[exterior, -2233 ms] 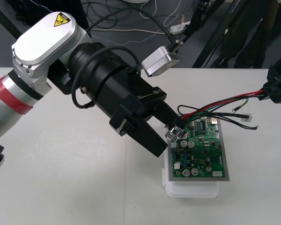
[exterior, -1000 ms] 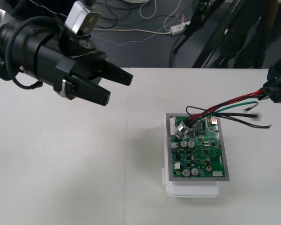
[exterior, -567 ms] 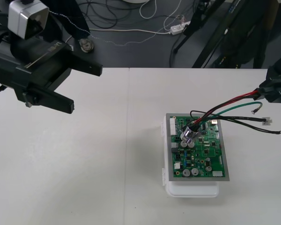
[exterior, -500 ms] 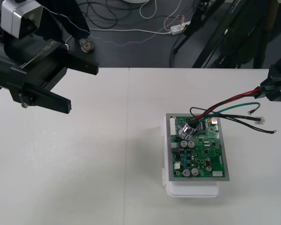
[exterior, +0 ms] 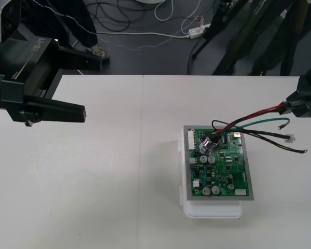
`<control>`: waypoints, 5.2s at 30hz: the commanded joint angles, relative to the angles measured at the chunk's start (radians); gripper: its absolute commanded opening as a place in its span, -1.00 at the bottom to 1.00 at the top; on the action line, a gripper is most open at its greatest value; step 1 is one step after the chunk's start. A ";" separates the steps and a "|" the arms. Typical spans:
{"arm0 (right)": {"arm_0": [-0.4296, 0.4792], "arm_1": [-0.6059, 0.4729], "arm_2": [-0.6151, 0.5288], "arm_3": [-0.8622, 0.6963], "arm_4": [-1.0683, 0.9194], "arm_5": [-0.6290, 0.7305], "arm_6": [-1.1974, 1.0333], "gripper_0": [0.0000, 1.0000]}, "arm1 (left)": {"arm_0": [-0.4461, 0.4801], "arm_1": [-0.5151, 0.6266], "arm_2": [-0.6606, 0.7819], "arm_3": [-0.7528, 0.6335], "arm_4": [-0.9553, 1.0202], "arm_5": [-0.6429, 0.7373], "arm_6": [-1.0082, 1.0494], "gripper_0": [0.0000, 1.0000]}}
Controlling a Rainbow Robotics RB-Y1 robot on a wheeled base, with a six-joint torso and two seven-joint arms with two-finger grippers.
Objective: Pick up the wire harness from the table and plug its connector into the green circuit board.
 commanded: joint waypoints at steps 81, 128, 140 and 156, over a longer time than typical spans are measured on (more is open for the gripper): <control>-0.001 0.087 0.142 -0.502 0.374 0.573 -0.259 -1.00 | 0.021 -0.158 -0.053 -0.183 -0.070 0.221 -0.121 1.00; 0.001 0.113 0.138 -0.502 0.365 0.602 -0.280 -1.00 | 0.021 -0.246 -0.081 -0.174 -0.118 0.227 -0.121 1.00; 0.001 0.130 0.138 -0.502 0.377 0.600 -0.282 -1.00 | 0.019 -0.255 -0.084 -0.174 -0.121 0.228 -0.121 1.00; -0.035 0.144 0.152 -0.509 0.414 0.602 -0.317 -1.00 | 0.016 -0.266 -0.084 -0.174 -0.136 0.228 -0.121 1.00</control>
